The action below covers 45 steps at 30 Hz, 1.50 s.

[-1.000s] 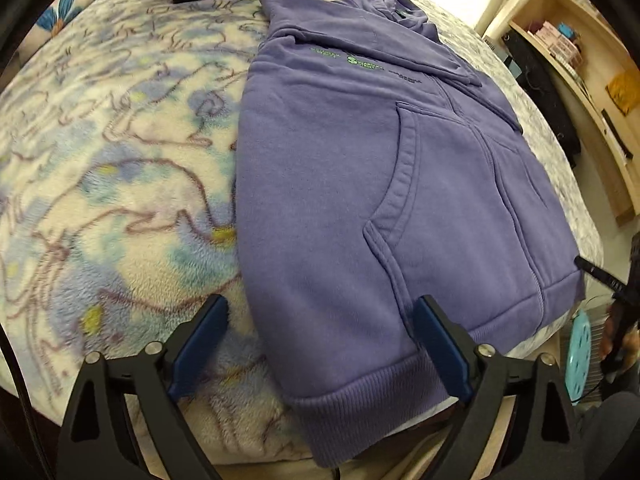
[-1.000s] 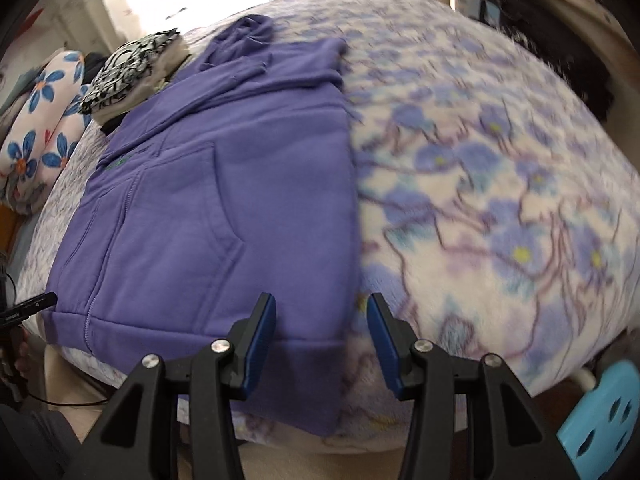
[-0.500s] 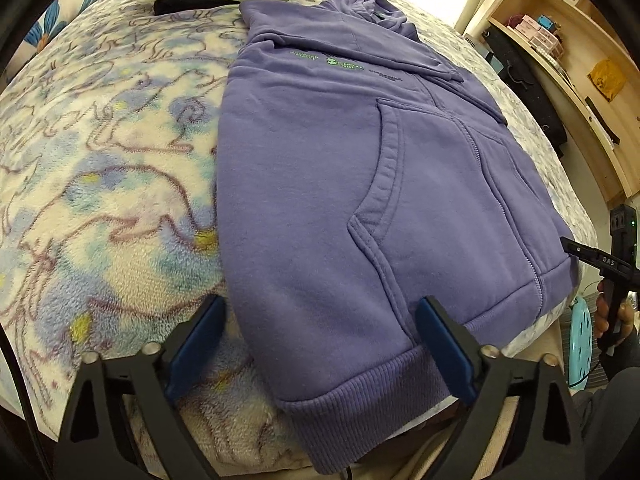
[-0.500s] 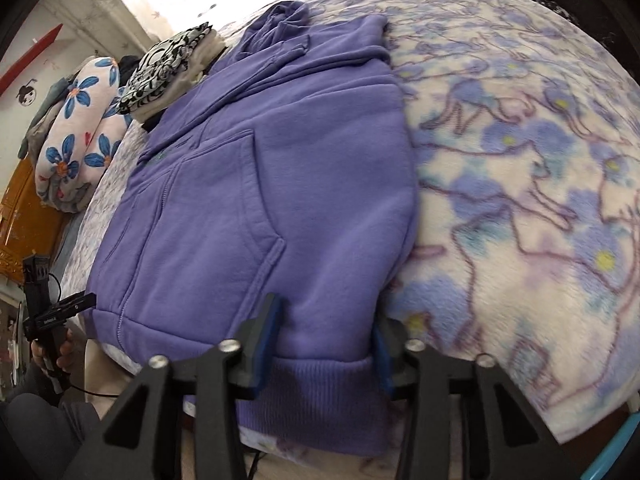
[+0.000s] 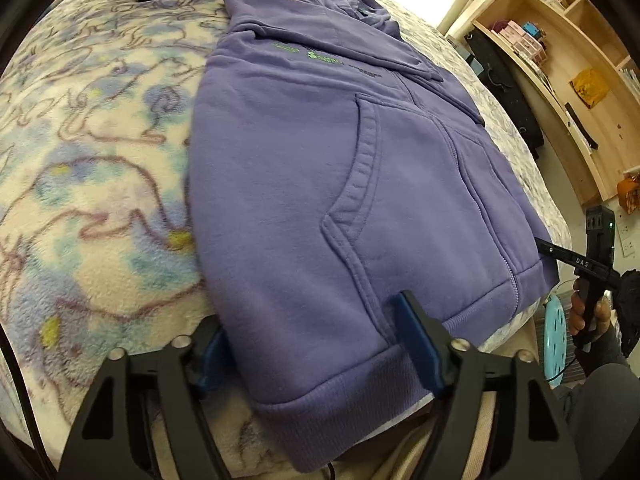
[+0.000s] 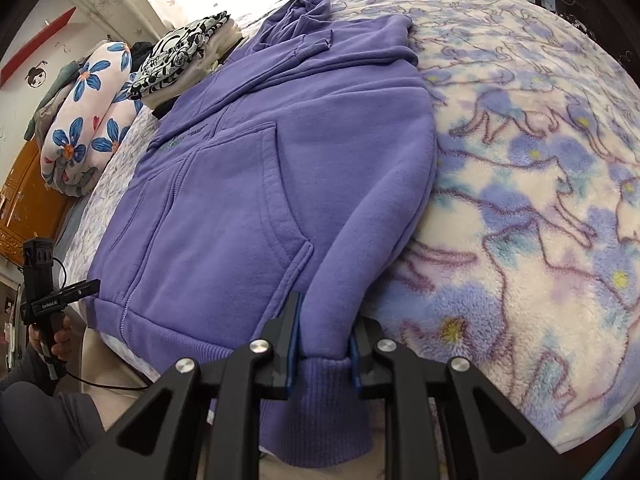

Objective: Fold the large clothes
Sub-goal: 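Close both tools on the ribbed hem of the purple hoodie, then lift the hem with both tools, fold it toward the hood, release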

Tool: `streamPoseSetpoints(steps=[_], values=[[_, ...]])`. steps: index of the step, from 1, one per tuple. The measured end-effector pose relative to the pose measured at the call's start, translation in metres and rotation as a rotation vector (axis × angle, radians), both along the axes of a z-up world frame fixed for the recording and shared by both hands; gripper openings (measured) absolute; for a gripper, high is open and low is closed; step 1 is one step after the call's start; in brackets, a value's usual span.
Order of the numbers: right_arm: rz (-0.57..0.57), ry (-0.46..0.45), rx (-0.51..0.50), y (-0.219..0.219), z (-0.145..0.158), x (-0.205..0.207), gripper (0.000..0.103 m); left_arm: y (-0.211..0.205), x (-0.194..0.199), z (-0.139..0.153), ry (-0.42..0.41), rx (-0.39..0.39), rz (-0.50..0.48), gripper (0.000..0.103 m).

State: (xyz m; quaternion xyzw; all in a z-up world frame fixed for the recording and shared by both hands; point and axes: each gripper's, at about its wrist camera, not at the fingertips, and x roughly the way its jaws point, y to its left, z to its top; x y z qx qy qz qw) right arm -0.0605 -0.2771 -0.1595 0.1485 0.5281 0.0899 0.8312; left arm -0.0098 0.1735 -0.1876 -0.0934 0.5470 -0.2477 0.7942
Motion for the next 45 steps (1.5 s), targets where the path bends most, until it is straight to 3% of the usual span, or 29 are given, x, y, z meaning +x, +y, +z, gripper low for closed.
streamPoseSetpoints(steps=[2,3,4,6,7,11,17,21,29,36,45], values=[[0.003,-0.002,-0.016,0.002,0.001,0.0,0.019,-0.008,0.0,0.002,-0.016,0.042,-0.005,0.074],[0.006,-0.007,-0.031,0.004,0.002,0.0,0.019,-0.012,0.0,0.004,-0.031,0.058,-0.009,0.058],[0.01,-0.01,-0.041,0.005,0.003,0.0,0.018,-0.014,-0.001,0.008,-0.047,0.061,-0.003,0.03],[0.017,-0.024,-0.065,0.009,0.007,-0.002,0.017,-0.014,0.0,0.014,-0.035,0.026,0.009,0.014],[0.018,-0.034,-0.071,0.01,0.01,-0.003,0.016,-0.016,0.0,0.017,-0.042,0.039,0.02,0.012],[0.017,-0.087,-0.073,0.01,0.029,-0.013,0.015,-0.026,-0.007,0.028,-0.064,0.105,0.038,0.01],[0.044,-0.131,-0.066,0.01,0.055,-0.031,0.014,-0.017,-0.023,0.05,-0.071,0.087,0.059,0.009],[0.076,-0.11,-0.098,0.016,0.061,-0.041,0.014,-0.017,-0.037,0.062,-0.066,0.099,0.025,0.009],[0.082,-0.068,-0.037,0.008,0.068,-0.063,0.015,-0.004,-0.059,0.073,-0.004,0.06,0.01,0.009],[0.017,-0.14,0.102,-0.007,0.09,-0.027,0.015,0.006,-0.021,0.096,-0.017,-0.032,0.068,0.009],[-0.098,-0.253,0.153,-0.026,0.134,0.088,0.015,-0.007,0.102,0.147,-0.166,-0.096,0.132,0.011]])
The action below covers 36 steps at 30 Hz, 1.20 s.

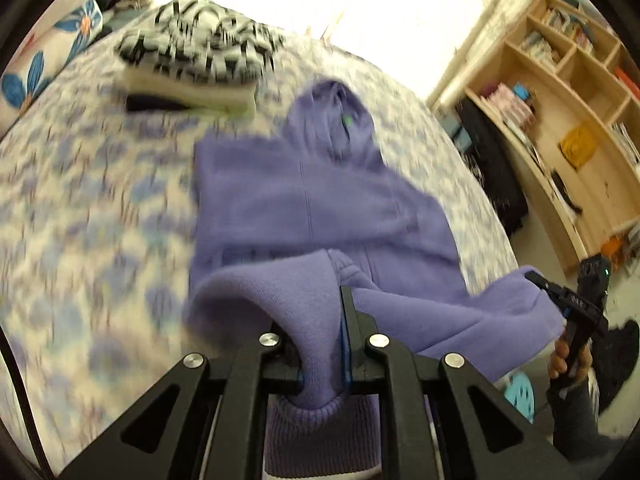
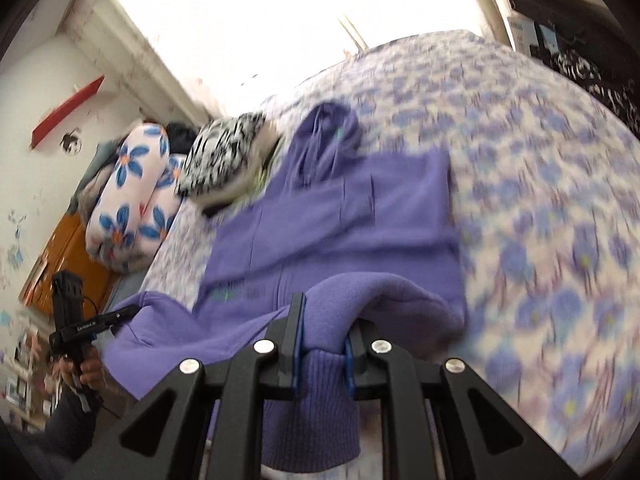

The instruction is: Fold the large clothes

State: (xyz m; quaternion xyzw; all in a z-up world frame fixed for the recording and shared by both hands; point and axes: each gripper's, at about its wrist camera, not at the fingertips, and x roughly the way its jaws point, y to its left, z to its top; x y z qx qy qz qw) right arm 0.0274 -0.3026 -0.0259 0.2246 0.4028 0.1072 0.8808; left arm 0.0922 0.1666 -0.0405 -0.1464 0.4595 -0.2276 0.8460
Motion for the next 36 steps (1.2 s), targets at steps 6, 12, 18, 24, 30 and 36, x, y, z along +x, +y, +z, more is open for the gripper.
streamPoseSetpoints(steps=[6,12,18,24,30,36], values=[[-0.125,0.068,0.009,-0.019,-0.018,0.097,0.023,-0.016,0.102,-0.015,0.049,-0.018,0.095,0.024],[-0.179,0.13,0.091,-0.027,-0.045,0.143,0.069,-0.019,0.168,-0.062,0.213,-0.078,0.143,0.067],[-0.19,0.143,0.034,-0.034,-0.062,0.155,0.074,-0.018,0.188,-0.068,0.169,0.004,0.177,0.076],[-0.205,0.139,-0.057,-0.043,-0.079,0.164,0.074,-0.026,0.201,-0.085,0.141,0.185,0.135,0.076],[-0.182,0.154,-0.126,-0.046,-0.095,0.182,0.073,-0.027,0.212,-0.096,0.09,0.278,0.116,0.076],[-0.112,0.18,-0.211,-0.033,-0.11,0.204,0.067,-0.03,0.22,-0.098,0.032,0.309,0.082,0.062]])
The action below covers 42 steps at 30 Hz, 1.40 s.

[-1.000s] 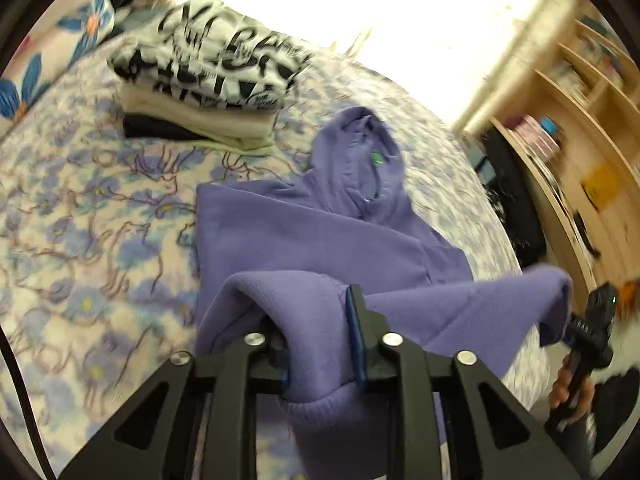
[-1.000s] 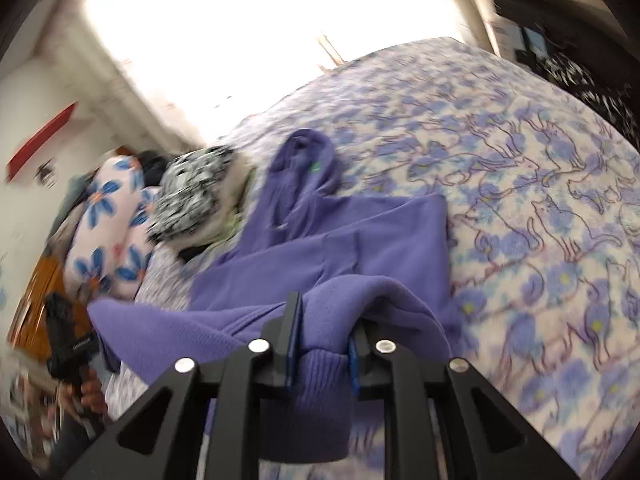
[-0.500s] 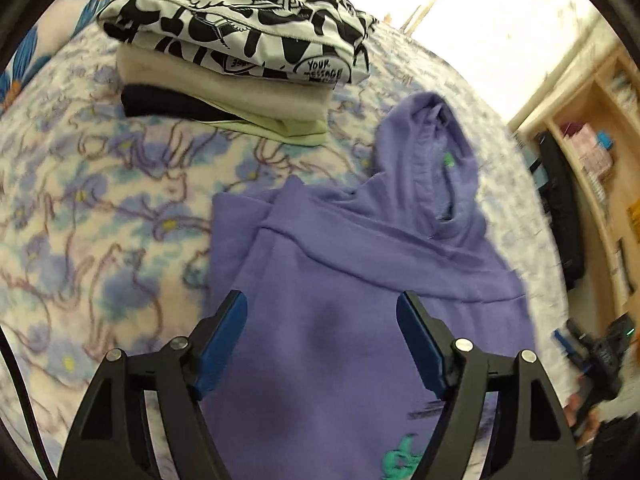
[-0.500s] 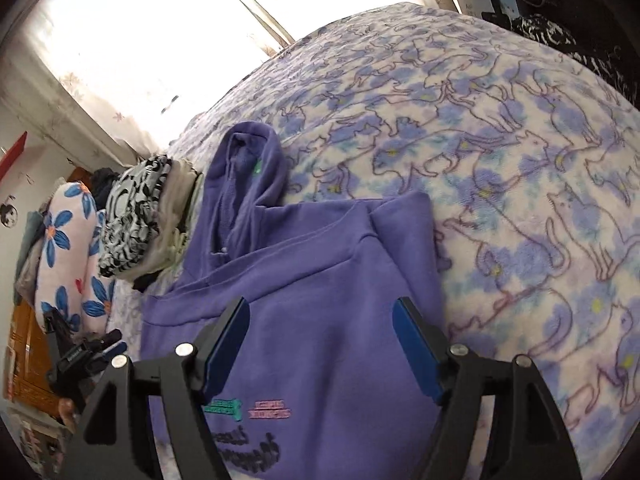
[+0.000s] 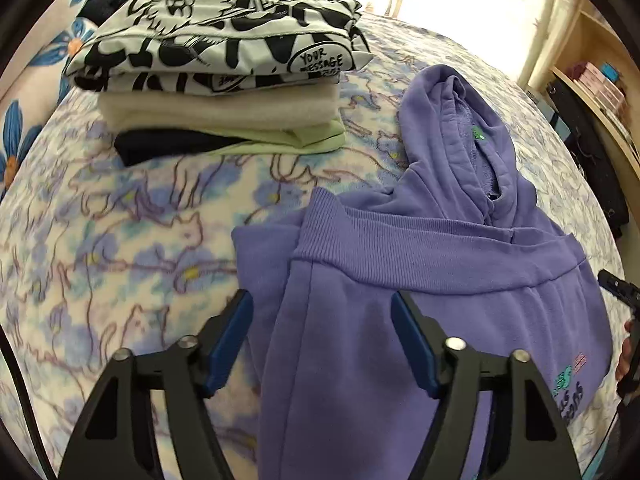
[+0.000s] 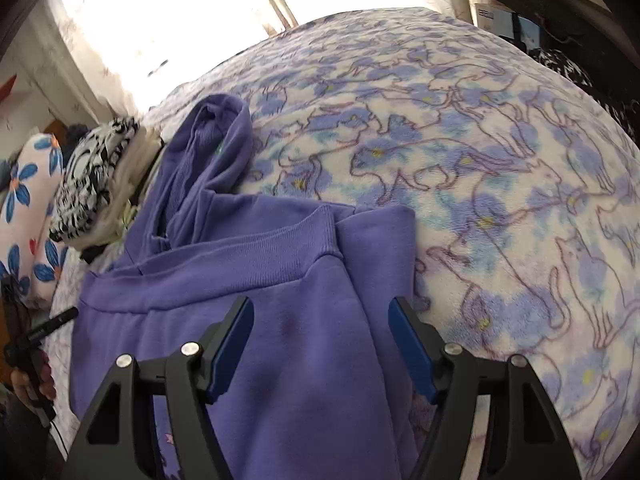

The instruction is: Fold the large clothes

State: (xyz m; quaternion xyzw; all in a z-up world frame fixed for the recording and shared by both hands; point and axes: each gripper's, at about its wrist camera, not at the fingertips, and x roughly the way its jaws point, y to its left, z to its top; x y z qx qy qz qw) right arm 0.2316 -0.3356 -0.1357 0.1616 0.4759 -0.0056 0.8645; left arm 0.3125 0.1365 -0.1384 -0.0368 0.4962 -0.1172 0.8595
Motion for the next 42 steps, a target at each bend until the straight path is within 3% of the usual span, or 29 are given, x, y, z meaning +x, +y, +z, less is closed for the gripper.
streamPoseSetpoints(steps=[6,8,9,11,13,15,18,20,24,27,30,34,38,41,42], values=[[0.047,0.035,-0.075,0.011,-0.013,0.017,0.062,-0.016,0.008,-0.005,-0.021,0.069,-0.065,0.059],[0.061,0.047,-0.101,0.014,-0.017,0.023,0.051,-0.022,0.011,-0.009,-0.026,0.095,-0.084,0.058],[0.065,0.059,-0.11,0.015,-0.019,0.026,0.048,-0.025,0.012,-0.01,-0.026,0.105,-0.09,0.054],[0.061,0.077,-0.128,0.015,-0.024,0.031,0.032,-0.031,0.016,-0.014,-0.02,0.113,-0.104,0.045],[0.062,0.078,-0.145,0.015,-0.026,0.034,0.018,-0.036,0.017,-0.016,-0.028,0.147,-0.105,0.015],[0.069,0.06,-0.161,0.019,-0.024,0.032,0.01,-0.04,0.017,-0.017,-0.035,0.182,-0.103,0.011],[0.061,0.012,-0.206,0.024,-0.014,0.025,0.008,-0.045,0.011,-0.008,-0.083,0.227,-0.092,0.008],[0.037,-0.04,-0.202,0.02,0.0,0.019,0.008,-0.043,0.007,0.002,-0.113,0.227,-0.075,0.008],[-0.018,-0.136,-0.15,0.007,0.027,0.013,0.008,-0.025,0.012,0.026,-0.153,0.155,0.001,0.007],[-0.045,-0.155,-0.147,0.005,0.031,0.021,0.008,-0.018,0.019,0.032,-0.17,0.119,0.028,0.007],[-0.067,-0.104,-0.154,0.003,0.015,0.034,0.008,-0.019,0.03,0.017,-0.144,0.133,0.044,0.007],[-0.068,0.021,-0.186,0.003,-0.032,0.048,0.008,-0.023,0.038,-0.022,-0.079,0.173,0.047,0.008],[-0.086,0.002,-0.177,0.002,-0.037,0.045,0.009,-0.025,0.036,-0.039,-0.091,0.175,0.048,0.01],[-0.08,0.026,-0.172,0.002,-0.03,0.045,0.017,-0.026,0.035,-0.037,-0.093,0.188,0.057,0.022],[-0.089,0.038,-0.17,0.002,-0.026,0.044,0.019,-0.026,0.033,-0.033,-0.101,0.197,0.064,0.033]])
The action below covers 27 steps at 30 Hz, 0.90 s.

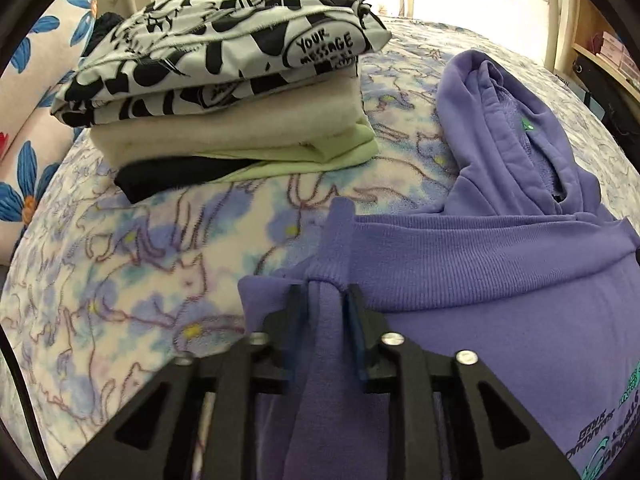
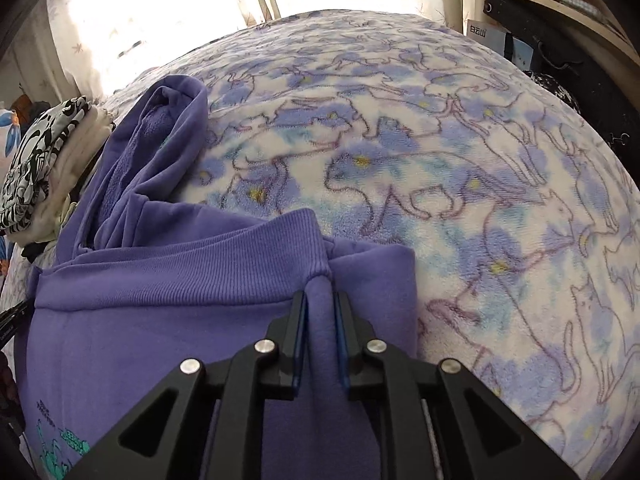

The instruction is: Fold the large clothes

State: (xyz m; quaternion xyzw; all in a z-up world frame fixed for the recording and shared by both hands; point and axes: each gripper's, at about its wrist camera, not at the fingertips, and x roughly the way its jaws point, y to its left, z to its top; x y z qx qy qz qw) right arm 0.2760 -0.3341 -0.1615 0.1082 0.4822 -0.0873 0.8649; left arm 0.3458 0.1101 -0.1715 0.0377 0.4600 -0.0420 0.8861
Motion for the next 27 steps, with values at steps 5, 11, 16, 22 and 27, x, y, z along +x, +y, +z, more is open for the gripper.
streamPoseSetpoints(steps=[5,11,16,22,27], values=[[-0.026,-0.072,0.026,0.002,0.029,-0.012,0.021,0.005,-0.015,0.024,-0.094,0.047,0.074,0.048],[0.106,-0.103,0.001,0.052,0.043,0.001,0.021,-0.018,-0.023,0.045,-0.134,-0.016,-0.01,0.01],[0.174,-0.077,-0.02,0.099,0.028,0.016,0.021,-0.047,-0.01,0.026,-0.069,0.023,-0.036,0.01],[0.021,-0.036,-0.141,0.061,0.008,0.019,0.021,-0.022,0.005,-0.003,0.002,-0.019,0.017,0.009],[-0.024,-0.032,-0.024,0.004,-0.002,0.006,0.0,-0.018,0.006,-0.004,0.002,-0.029,-0.008,0.009]])
